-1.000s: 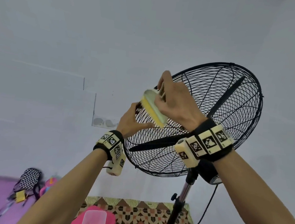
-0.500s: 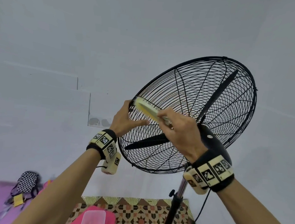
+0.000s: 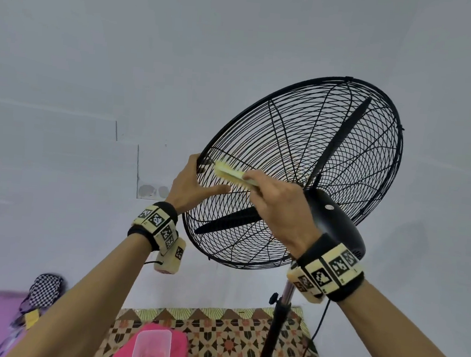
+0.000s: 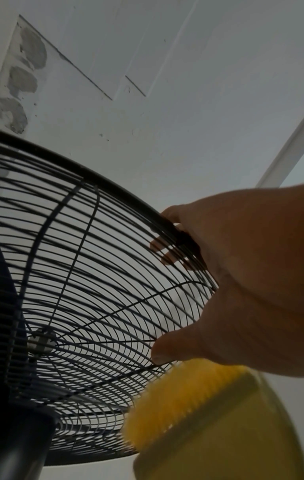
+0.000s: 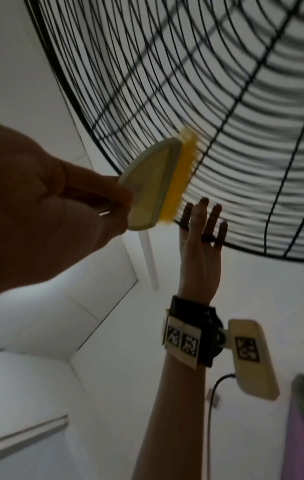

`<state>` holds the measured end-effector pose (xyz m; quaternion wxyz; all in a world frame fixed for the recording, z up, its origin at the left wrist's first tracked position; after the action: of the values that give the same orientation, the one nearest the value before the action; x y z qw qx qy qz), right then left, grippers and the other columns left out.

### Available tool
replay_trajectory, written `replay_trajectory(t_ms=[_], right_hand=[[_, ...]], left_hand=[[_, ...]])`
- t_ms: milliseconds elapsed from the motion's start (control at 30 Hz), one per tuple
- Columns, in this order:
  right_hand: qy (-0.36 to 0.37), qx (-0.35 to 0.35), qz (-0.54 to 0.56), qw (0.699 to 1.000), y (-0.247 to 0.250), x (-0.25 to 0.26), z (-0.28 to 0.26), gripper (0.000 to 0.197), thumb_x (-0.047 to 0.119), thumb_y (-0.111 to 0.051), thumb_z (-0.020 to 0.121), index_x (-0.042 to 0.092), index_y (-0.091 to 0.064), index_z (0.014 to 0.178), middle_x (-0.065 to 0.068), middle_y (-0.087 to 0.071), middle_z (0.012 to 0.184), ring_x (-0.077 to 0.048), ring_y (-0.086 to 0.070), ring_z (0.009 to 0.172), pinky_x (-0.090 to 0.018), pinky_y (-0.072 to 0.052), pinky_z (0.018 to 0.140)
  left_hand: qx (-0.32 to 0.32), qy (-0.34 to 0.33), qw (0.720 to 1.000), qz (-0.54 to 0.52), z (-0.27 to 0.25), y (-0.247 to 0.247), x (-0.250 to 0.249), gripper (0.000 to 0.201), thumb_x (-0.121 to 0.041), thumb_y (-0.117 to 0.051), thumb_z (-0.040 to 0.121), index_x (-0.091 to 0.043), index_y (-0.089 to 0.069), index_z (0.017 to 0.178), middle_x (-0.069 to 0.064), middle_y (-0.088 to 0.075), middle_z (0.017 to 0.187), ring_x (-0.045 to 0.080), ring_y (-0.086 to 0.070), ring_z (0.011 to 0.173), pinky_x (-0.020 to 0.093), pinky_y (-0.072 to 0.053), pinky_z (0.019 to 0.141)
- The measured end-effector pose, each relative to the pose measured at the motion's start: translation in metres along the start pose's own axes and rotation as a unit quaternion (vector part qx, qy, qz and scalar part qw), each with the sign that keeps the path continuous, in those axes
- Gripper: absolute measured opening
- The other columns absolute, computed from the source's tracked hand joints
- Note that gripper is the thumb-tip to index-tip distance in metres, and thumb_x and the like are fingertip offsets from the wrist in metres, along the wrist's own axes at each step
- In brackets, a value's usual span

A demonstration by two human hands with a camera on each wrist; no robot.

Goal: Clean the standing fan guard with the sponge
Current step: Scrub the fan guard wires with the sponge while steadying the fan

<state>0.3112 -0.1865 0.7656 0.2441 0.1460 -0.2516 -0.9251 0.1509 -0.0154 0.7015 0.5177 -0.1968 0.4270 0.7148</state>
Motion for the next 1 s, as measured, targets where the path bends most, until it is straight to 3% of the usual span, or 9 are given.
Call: replay_trajectory(t_ms=[67,233,333,400,500,600,667,833,1000], right_hand=[[-0.049,-0.006,-0.011,0.999,0.004,-0.019,-0.007,0.020,0.002,-0.074,0.090,0.007,-0.068,0.108,-0.003,-0.069,0.076,-0.014,-0.055,0.054,-0.040,-0.056,0.050],[-0.051,-0.090,0.040,0.994,0.014,-0.021,-0.029,0.015,0.007,-0.072,0.093,0.006,-0.070,0.108,-0.010,-0.077,0.106,-0.021,-0.073,0.078,-0.038,-0.062,0.060],[-0.016,-0.123,0.019,0.992,0.000,-0.008,-0.033,0.032,0.002,-0.070,0.095,0.004,-0.070,0.127,-0.010,-0.076,0.112,-0.019,-0.074,0.085,-0.032,-0.063,0.071],[0.004,-0.118,0.000,0.993,-0.009,-0.006,-0.037,0.039,0.001,-0.064,0.098,0.006,-0.066,0.136,-0.013,-0.075,0.119,-0.024,-0.075,0.097,-0.038,-0.064,0.077],[0.000,-0.088,-0.057,0.994,-0.018,-0.019,-0.054,0.040,0.004,-0.061,0.096,0.006,-0.066,0.136,-0.014,-0.074,0.121,-0.026,-0.075,0.100,-0.041,-0.065,0.072],[-0.061,-0.104,-0.060,0.991,-0.012,-0.046,-0.075,0.043,-0.005,-0.072,0.089,0.005,-0.069,0.131,-0.014,-0.076,0.115,-0.024,-0.075,0.084,-0.041,-0.063,0.057],[-0.087,-0.143,-0.038,0.985,-0.002,-0.054,-0.085,0.040,-0.007,-0.072,0.089,0.002,-0.069,0.129,-0.015,-0.076,0.114,-0.022,-0.075,0.082,-0.037,-0.063,0.059],[-0.011,-0.165,-0.002,0.986,-0.008,-0.014,-0.076,0.035,-0.006,-0.071,0.094,-0.002,-0.068,0.129,-0.015,-0.072,0.125,-0.023,-0.071,0.114,-0.032,-0.059,0.095],[-0.081,-0.158,-0.041,0.983,-0.016,-0.044,-0.086,0.031,-0.002,-0.071,0.094,0.001,-0.071,0.124,-0.011,-0.076,0.117,-0.021,-0.075,0.099,-0.034,-0.064,0.079]], left_hand=[[-0.001,0.003,1.000,0.006,-0.001,0.002,0.000,0.106,-0.067,-0.089,0.065,-0.024,-0.038,0.146,-0.004,-0.058,0.142,0.018,-0.057,0.127,0.042,-0.046,0.105],[0.100,0.012,0.993,-0.063,0.011,0.014,-0.020,0.103,-0.076,-0.067,0.075,-0.027,-0.030,0.158,0.006,-0.051,0.153,0.023,-0.054,0.131,0.051,-0.040,0.111],[0.140,0.027,0.988,-0.064,0.027,0.023,-0.043,0.073,-0.070,-0.039,0.101,-0.029,-0.030,0.161,0.011,-0.048,0.157,0.027,-0.053,0.133,0.056,-0.041,0.112],[0.153,0.021,0.988,-0.002,0.036,0.022,-0.055,0.090,-0.087,-0.032,0.090,-0.028,-0.037,0.157,0.011,-0.050,0.155,0.029,-0.055,0.133,0.060,-0.038,0.114],[0.136,0.000,0.989,0.055,0.040,0.017,-0.061,0.094,-0.090,-0.044,0.078,-0.020,-0.044,0.142,0.006,-0.060,0.127,0.023,-0.062,0.108,0.045,-0.045,0.099],[0.102,-0.012,0.994,0.038,0.036,0.012,-0.059,0.087,-0.080,-0.057,0.079,-0.015,-0.041,0.135,-0.002,-0.057,0.110,0.009,-0.056,0.090,0.033,-0.044,0.083],[0.084,-0.015,0.996,0.016,0.031,0.011,-0.054,0.086,-0.078,-0.059,0.080,-0.015,-0.042,0.135,-0.007,-0.057,0.107,0.005,-0.056,0.090,0.026,-0.042,0.077],[0.048,-0.030,0.998,-0.016,0.023,0.012,-0.048,0.087,-0.087,-0.057,0.076,-0.025,-0.054,0.136,-0.011,-0.067,0.116,0.005,-0.064,0.104,0.034,-0.052,0.091],[0.037,-0.043,0.998,-0.024,0.018,0.012,-0.058,0.091,-0.088,-0.053,0.073,-0.027,-0.054,0.141,-0.021,-0.062,0.114,-0.006,-0.059,0.107,0.019,-0.043,0.084]])
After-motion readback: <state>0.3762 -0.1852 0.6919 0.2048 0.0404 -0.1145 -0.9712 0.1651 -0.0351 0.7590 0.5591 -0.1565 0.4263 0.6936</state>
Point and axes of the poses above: each hand's wrist, its own z-axis towards the middle knuckle, its own y-axis out of the back of the hand, x = y × z, the point moved 7 cm from there along z, towards the middle knuckle
